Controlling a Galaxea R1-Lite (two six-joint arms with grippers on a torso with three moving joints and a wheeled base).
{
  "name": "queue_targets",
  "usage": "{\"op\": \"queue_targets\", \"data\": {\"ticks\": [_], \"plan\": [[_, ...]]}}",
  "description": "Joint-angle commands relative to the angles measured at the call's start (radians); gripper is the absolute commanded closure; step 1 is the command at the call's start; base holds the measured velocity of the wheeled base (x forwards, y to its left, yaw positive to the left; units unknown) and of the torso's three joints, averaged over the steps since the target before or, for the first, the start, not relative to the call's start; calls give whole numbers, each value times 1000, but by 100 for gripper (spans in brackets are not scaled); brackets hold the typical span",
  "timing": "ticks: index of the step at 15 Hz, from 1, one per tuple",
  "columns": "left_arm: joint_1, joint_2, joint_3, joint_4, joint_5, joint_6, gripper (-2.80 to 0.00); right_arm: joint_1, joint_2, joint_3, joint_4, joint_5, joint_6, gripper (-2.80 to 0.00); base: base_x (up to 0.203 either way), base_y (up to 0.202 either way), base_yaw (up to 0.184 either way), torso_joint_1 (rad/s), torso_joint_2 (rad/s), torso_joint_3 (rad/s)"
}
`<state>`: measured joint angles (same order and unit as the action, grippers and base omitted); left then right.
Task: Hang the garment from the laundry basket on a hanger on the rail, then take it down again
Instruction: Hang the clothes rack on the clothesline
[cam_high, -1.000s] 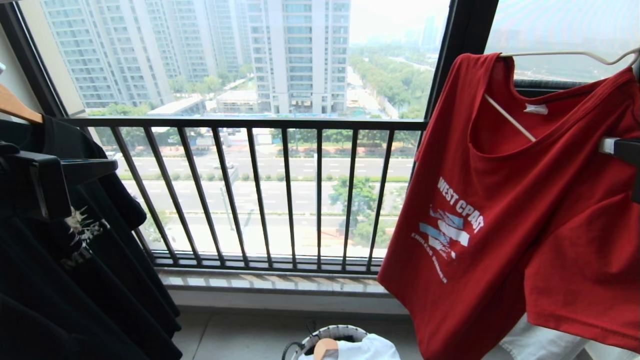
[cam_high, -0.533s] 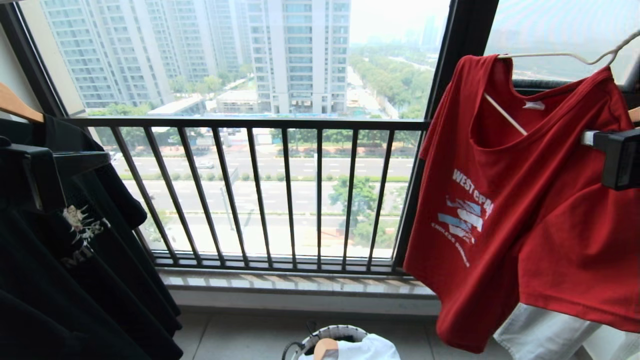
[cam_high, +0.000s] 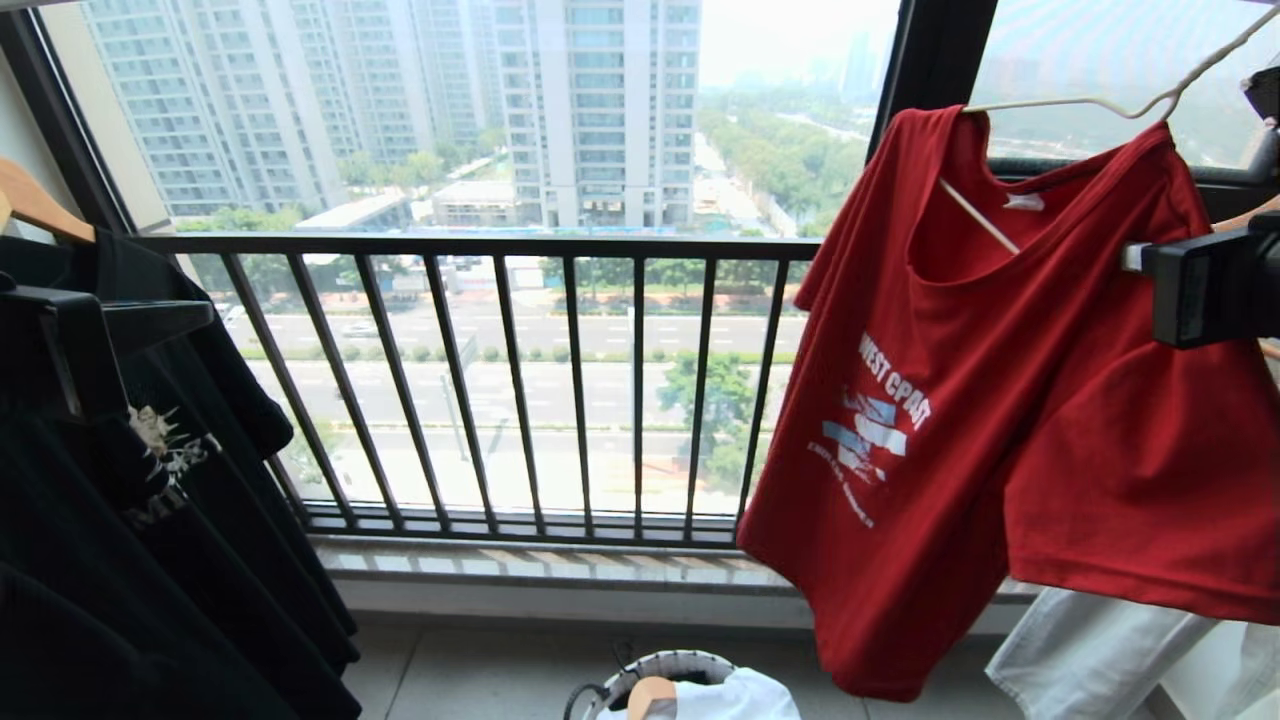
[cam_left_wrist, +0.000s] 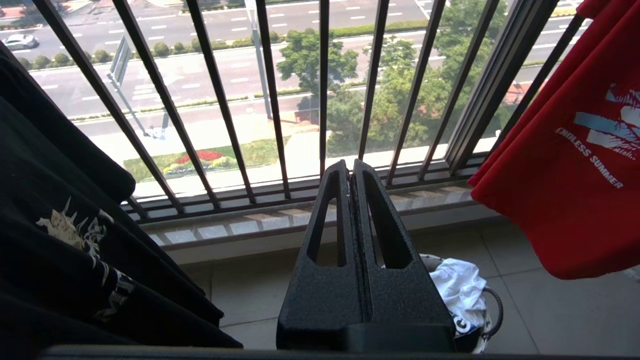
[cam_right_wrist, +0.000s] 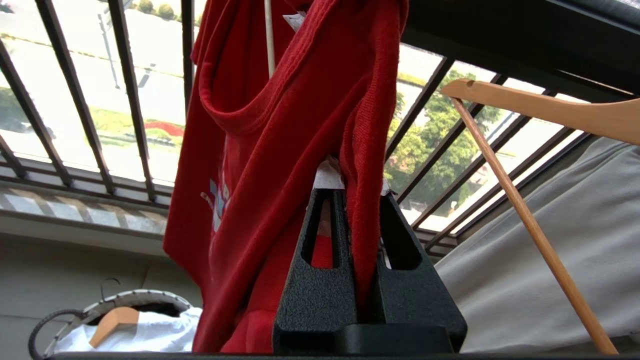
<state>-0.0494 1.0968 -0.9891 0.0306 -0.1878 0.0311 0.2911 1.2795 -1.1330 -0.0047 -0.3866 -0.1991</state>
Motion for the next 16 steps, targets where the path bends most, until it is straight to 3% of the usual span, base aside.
{"op": "queue_targets", "data": {"ticks": [1, 8, 16], "plan": [[2, 2, 0, 0, -1, 0, 0, -3, 29, 1, -5, -3, 0, 0, 0, 0, 0, 0, 0, 0], [2, 0, 0, 0, -1, 1, 0, -55, 47, -54, -7, 23, -1, 0, 0, 0, 0, 0, 0, 0], [3, -2, 0, 0, -1, 1, 0, -54, 61, -9, -4, 34, -10, 0, 0, 0, 0, 0, 0, 0]]}}
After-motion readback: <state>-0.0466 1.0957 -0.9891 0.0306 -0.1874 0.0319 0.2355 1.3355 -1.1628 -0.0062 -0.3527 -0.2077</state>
